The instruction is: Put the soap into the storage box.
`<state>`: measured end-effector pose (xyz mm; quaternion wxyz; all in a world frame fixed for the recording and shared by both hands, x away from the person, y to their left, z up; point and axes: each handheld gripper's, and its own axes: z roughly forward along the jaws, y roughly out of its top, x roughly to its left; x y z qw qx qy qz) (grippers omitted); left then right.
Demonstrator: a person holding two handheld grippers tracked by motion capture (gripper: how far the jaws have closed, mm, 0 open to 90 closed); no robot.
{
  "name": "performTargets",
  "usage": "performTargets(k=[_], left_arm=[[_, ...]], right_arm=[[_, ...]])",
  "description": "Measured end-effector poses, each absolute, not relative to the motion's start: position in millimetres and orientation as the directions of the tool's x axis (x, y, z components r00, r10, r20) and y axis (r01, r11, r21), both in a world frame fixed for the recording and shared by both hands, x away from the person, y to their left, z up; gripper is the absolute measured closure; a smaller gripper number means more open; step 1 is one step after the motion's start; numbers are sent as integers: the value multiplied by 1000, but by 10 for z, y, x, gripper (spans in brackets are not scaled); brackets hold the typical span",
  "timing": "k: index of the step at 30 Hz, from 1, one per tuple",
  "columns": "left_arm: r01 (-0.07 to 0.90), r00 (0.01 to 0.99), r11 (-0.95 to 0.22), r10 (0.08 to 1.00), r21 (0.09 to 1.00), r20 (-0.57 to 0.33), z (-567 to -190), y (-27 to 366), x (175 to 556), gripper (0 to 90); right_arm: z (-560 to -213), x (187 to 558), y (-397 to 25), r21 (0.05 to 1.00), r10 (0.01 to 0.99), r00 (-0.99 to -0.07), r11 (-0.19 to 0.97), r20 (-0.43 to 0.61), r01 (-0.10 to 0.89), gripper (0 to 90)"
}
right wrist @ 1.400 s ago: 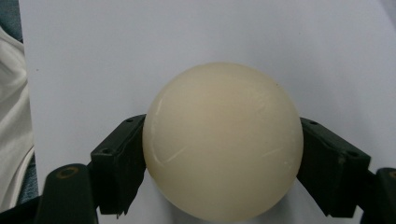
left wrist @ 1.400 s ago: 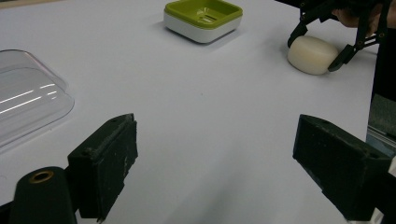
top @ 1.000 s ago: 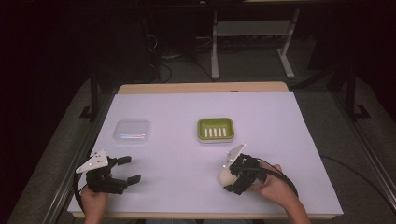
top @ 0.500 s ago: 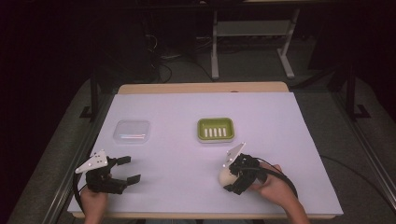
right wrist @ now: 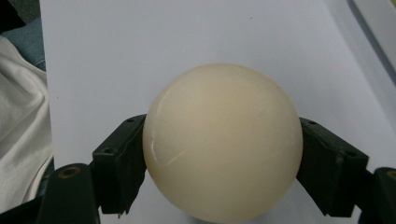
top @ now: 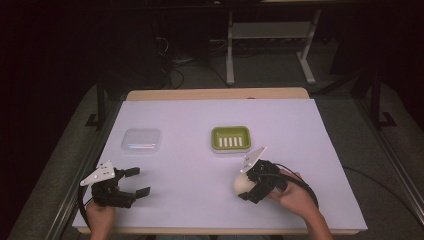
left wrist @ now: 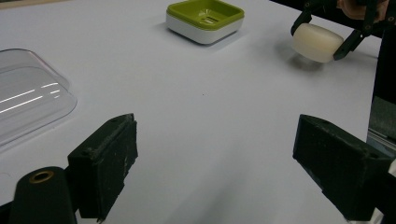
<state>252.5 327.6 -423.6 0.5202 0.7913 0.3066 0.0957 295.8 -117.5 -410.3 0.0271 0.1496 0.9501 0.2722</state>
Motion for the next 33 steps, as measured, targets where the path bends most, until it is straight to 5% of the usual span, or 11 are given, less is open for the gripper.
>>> performTargets(k=[33], left_arm=[[384,789,-263,592,885,-167,-4225,3289,2512,132]], right_arm=[[-3776,3329,-1183,555,269,-961,791,60,256,226]])
